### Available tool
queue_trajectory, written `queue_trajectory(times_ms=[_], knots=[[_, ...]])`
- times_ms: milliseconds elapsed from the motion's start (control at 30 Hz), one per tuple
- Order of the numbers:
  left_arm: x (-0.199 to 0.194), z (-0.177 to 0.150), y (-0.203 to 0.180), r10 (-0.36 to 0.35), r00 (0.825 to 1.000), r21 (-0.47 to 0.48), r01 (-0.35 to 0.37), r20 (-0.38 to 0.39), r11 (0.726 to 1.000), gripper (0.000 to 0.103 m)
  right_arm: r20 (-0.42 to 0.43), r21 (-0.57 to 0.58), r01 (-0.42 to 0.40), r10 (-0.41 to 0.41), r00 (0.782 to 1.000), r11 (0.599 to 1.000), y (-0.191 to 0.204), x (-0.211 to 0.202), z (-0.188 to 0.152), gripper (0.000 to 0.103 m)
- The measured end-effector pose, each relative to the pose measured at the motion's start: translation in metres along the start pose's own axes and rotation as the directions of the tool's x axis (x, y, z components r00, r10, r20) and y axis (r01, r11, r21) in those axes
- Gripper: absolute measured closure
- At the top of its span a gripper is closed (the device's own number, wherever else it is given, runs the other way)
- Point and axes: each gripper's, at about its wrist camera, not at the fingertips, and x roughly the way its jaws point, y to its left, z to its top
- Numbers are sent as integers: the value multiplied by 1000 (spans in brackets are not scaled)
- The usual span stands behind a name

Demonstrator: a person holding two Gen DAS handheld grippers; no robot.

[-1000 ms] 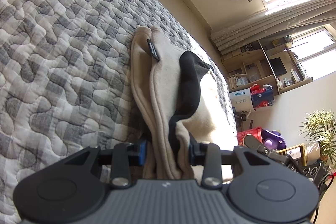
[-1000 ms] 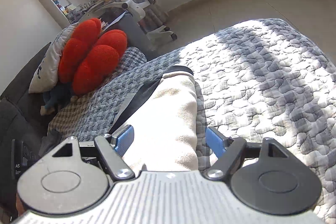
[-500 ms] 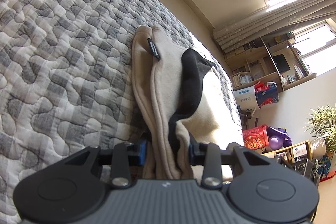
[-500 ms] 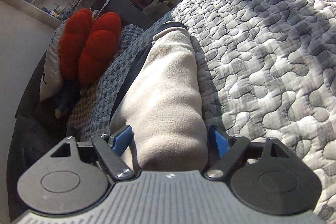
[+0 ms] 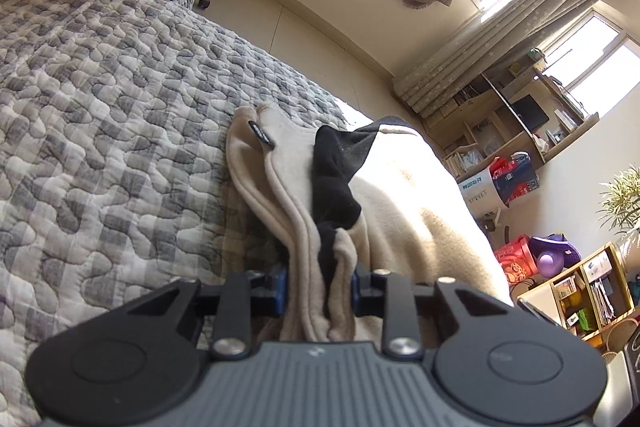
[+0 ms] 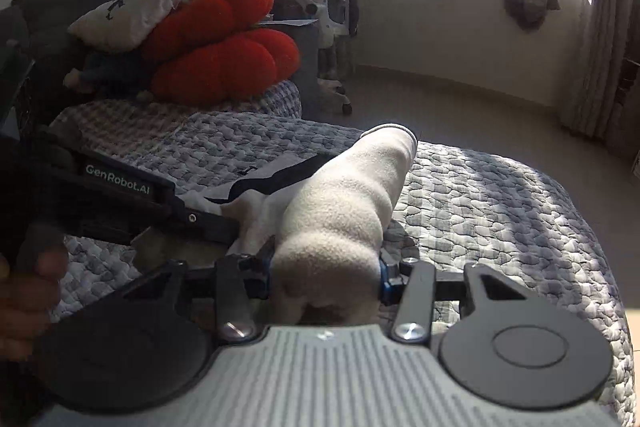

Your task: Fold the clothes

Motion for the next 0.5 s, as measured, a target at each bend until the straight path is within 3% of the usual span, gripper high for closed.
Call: queue_trajectory(times_ms=[100,200,500], knots=[[-13,2,-14,-21,997,55,17,72,998,75,93,-135,71,-59,994,988,16,-8,0,54],[-24,5,-18,-50,991,74,41,122,996,75,159,-191,115,-85,984,975,19,-15,2,54],[-32,6,-23,-58,986,108,41,156,993,76,140,-117,80,-63,988,990,-5,-5,9,54]])
